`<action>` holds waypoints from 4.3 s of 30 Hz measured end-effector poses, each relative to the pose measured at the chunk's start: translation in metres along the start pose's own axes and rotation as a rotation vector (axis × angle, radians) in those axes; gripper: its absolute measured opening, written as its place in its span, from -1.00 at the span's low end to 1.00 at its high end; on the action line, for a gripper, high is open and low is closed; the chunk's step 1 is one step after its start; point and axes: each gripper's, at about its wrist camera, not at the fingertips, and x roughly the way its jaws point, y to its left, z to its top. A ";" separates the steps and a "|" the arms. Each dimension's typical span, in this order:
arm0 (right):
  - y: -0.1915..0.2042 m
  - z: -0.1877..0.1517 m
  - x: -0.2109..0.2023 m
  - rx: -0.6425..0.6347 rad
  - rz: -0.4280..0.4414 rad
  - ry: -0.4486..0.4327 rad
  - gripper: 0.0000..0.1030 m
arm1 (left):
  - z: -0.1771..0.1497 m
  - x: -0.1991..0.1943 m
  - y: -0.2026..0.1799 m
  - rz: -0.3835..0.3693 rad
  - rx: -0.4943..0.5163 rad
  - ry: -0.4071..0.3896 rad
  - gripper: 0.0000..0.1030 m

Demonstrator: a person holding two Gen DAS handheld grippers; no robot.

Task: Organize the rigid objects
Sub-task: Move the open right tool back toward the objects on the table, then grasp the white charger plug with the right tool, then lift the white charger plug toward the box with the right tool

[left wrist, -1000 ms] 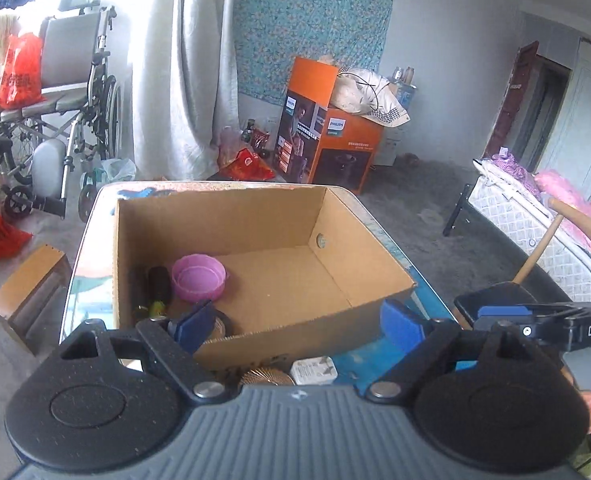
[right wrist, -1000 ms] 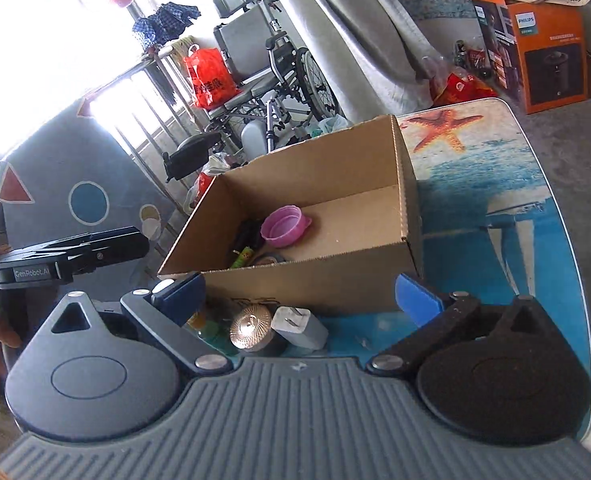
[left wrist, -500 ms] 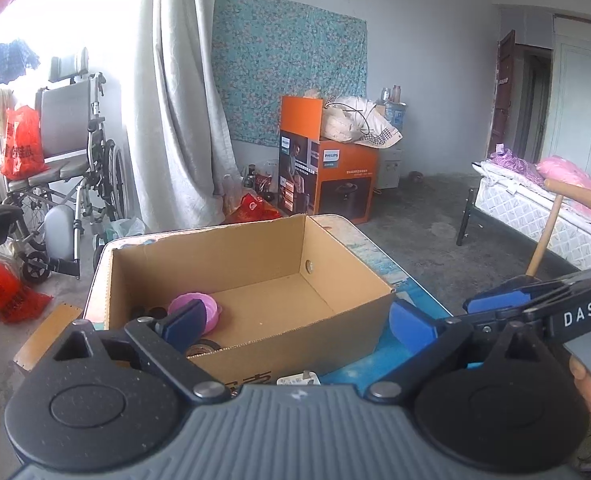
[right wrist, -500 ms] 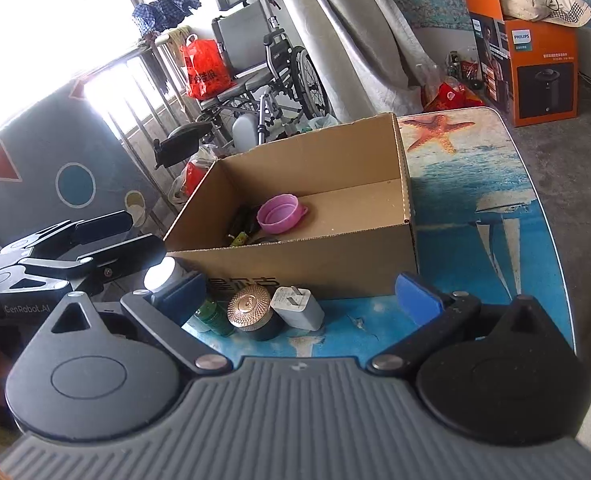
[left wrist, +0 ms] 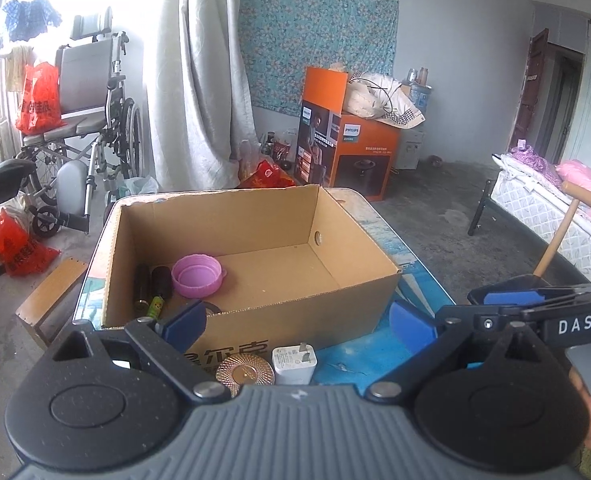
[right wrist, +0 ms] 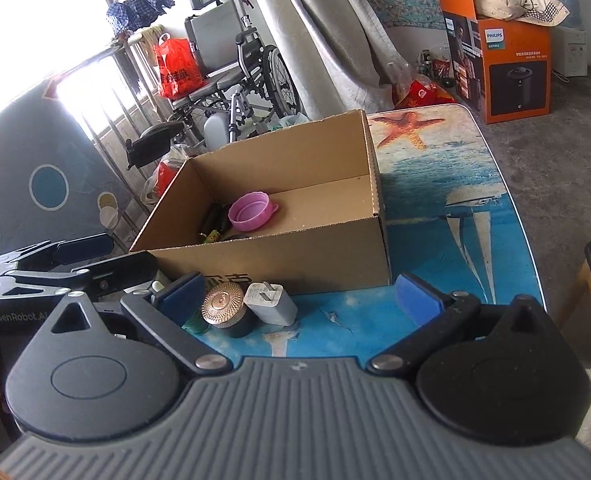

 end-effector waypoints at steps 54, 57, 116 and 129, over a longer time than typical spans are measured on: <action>-0.048 -0.024 0.181 0.287 0.282 0.232 -0.14 | -0.065 0.135 -0.037 -0.048 0.149 0.134 0.11; -0.053 -0.029 0.172 0.300 0.266 0.230 -0.14 | -0.067 0.134 -0.044 -0.085 0.155 0.133 0.11; -0.043 -0.040 0.109 0.240 0.215 0.070 -0.13 | -0.070 0.119 -0.068 -0.055 0.182 0.073 -0.11; 0.005 0.061 0.086 0.089 0.346 -0.025 -0.09 | 0.028 0.086 -0.040 0.000 0.156 -0.013 -0.13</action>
